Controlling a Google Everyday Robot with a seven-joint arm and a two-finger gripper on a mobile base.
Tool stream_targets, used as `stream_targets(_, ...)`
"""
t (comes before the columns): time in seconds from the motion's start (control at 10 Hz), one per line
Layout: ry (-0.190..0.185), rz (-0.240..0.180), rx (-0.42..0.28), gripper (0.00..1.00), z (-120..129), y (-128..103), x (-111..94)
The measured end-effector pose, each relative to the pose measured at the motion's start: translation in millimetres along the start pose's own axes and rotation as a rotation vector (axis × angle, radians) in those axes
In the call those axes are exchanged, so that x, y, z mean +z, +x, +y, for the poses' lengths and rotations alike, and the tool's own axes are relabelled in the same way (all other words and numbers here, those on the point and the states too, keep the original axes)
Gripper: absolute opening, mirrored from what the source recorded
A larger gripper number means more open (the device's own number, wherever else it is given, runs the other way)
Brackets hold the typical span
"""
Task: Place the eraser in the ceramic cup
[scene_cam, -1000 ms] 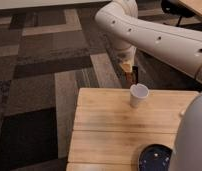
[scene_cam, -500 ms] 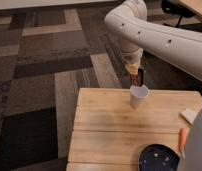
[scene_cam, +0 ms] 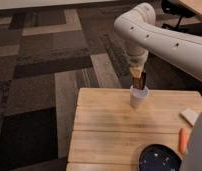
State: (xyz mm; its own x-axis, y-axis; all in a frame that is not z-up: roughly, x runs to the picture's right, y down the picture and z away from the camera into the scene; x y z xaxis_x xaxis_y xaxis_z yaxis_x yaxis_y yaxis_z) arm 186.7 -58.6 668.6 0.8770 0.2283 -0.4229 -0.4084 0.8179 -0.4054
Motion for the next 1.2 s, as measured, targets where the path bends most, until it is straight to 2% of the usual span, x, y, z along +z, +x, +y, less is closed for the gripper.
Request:
stream_targets(0.1, -0.004, 0.000, 0.004, 0.00, 0.3, 2.9, 4.6)
stream_targets(0.3, -0.028, -0.027, -0.002, 0.00, 7.0, -0.3, 34.2)
stream_targets(0.5, -0.029, -0.039, -0.019, 0.01, 8.7, -6.3, 39.5)
stream_targets(0.7, -0.030, -0.038, -0.019, 0.30, 8.9, -5.6, 39.5)
stream_targets(0.8, -0.031, -0.036, -0.017, 0.48, 8.9, -4.1, 40.0)
stream_targets(0.9, -0.032, -0.036, -0.017, 0.60, 9.0, -3.8, 40.5)
stream_targets(1.0, -0.032, -0.036, -0.019, 0.78, 9.4, -4.9, 40.7)
stream_targets(1.2, -0.032, -0.035, -0.019, 0.80, 9.4, -4.6, 40.7)
